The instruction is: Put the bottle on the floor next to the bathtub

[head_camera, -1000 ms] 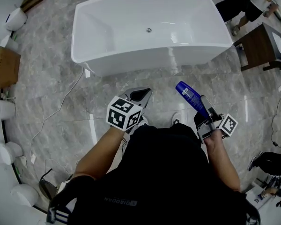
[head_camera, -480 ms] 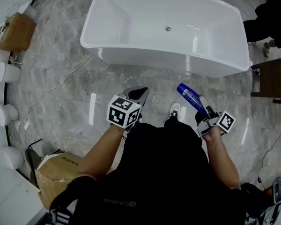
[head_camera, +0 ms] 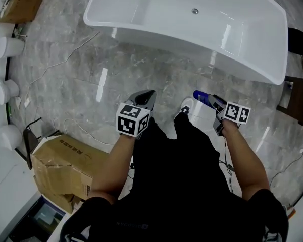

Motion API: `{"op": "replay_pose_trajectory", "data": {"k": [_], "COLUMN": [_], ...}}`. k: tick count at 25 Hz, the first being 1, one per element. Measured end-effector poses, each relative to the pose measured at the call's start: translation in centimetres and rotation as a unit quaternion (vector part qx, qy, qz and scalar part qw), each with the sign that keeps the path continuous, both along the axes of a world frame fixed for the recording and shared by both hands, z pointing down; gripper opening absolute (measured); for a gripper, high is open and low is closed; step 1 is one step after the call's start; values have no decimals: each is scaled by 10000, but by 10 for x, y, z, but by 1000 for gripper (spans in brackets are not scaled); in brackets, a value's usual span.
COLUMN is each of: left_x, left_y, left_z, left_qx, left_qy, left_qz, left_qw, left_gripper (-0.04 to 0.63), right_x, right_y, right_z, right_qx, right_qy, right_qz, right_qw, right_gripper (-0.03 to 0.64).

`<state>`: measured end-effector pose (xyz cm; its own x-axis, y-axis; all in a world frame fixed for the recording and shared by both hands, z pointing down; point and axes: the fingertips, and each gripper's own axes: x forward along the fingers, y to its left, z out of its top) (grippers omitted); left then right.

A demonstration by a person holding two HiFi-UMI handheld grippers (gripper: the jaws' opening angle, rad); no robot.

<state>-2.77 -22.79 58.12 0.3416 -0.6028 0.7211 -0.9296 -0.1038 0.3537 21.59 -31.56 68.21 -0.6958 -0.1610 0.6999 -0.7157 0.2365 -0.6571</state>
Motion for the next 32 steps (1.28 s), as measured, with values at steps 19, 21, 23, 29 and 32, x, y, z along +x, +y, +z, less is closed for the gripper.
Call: {"op": "replay_pose_trajectory", "data": {"k": [19, 21, 23, 29, 32], "left_x": [11, 14, 19, 15, 7], "left_y": [14, 16, 22, 29, 23], "left_z": [260, 282, 302, 367, 390], "left_qx": [-1092, -1162, -1212, -1325, -1273], "left_qy": [217, 371, 493, 364, 252], "left_qz": [377, 359, 333, 457, 586], "left_qw": [9931, 9919, 9908, 9895, 9898], "left_gripper": [17, 17, 17, 17, 17], "right_x": [-108, -116, -124, -150, -166], "right_y": [-26, -35, -42, -62, -74], "right_z": [345, 375, 406, 487, 512], "right_qx": [982, 1079, 1152, 1303, 1592], "right_qy": [2014, 2101, 2177, 2347, 2471], "right_qz": [-3333, -3404, -3494, -3676, -3926], "right_qw": [9158, 9101, 9040, 8904, 8715], "right_gripper": [170, 170, 170, 169, 148]}}
